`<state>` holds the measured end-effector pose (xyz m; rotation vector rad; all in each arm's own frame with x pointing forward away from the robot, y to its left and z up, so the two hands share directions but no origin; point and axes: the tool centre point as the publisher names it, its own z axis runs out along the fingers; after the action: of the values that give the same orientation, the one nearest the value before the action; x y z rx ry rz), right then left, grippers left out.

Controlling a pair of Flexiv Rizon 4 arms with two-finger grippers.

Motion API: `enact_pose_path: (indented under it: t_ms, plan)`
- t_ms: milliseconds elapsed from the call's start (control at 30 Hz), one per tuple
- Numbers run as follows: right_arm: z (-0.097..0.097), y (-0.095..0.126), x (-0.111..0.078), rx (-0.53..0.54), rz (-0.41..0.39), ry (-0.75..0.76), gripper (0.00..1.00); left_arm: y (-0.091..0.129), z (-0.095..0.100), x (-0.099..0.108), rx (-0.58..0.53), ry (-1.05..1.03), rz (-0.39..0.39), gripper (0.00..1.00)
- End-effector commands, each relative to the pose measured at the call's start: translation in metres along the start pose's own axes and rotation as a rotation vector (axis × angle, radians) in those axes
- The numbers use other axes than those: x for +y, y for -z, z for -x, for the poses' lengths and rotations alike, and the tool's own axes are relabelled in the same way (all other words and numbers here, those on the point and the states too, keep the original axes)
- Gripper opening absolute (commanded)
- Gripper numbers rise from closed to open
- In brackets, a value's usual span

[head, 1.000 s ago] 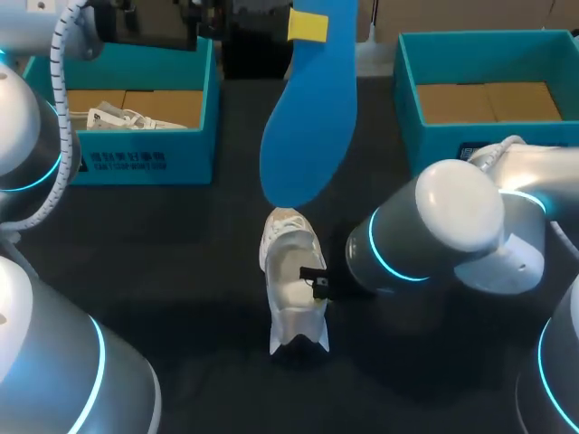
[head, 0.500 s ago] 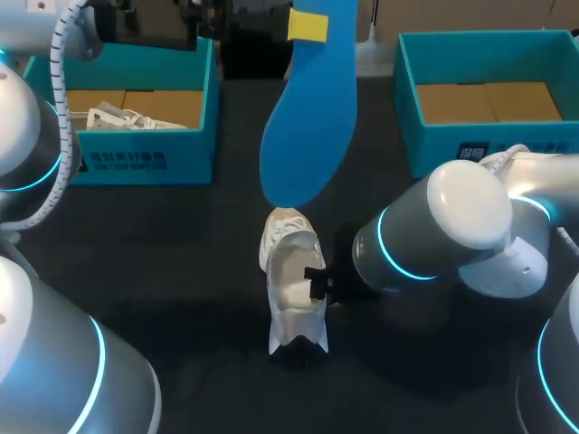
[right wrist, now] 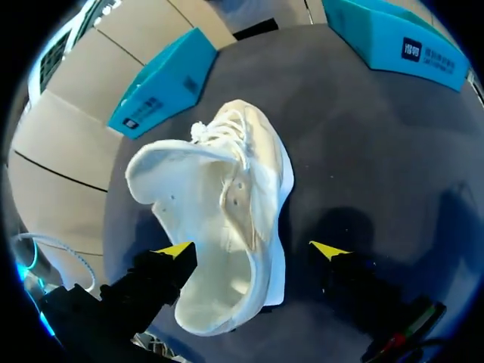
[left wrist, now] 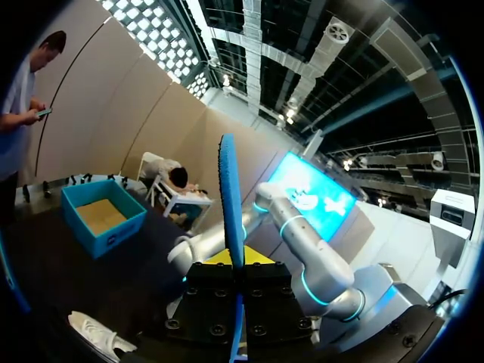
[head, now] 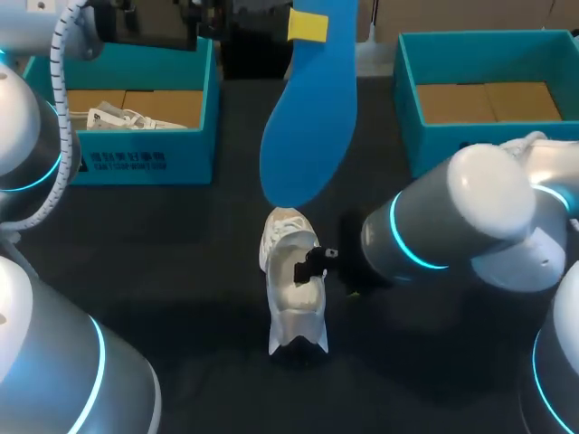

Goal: Take the shoe out of the shoebox, open the shoe tongue, remove and reinsert the insole, then place the shoe into the shoebox

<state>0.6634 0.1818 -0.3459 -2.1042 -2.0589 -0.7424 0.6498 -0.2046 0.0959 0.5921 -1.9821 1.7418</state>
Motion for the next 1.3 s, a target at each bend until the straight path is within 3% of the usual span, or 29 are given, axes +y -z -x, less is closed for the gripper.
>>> enact_pose_path:
  t_ms: [33, 500, 700, 1033, 1167, 1300]
  plan:
    - [0.029, 0.033, 0.009, 0.175, -0.058, 0.006, 1.00, -0.001, 0.000, -0.001, 0.000, 0.000, 0.003, 0.00]
    - [0.029, 0.033, 0.009, 0.175, -0.058, 0.006, 1.00, -0.001, 0.000, -0.001, 0.000, 0.000, 0.003, 0.00]
    - [0.028, 0.067, 0.033, 0.330, -0.064, -0.026, 1.00, -0.001, 0.000, -0.001, 0.000, 0.000, 0.003, 0.00]
    - [0.026, 0.086, 0.063, 0.600, -0.119, -0.016, 1.00, -0.001, 0.000, -0.001, 0.000, 0.000, 0.003, 0.00]
    - [0.019, 0.100, 0.075, 0.675, -0.104, 0.005, 1.00, -0.001, 0.000, -0.001, 0.000, 0.000, 0.003, 0.00]
    - [0.017, 0.102, 0.076, 0.667, -0.105, 0.003, 1.00, -0.001, 0.000, -0.001, 0.000, 0.000, 0.003, 0.00]
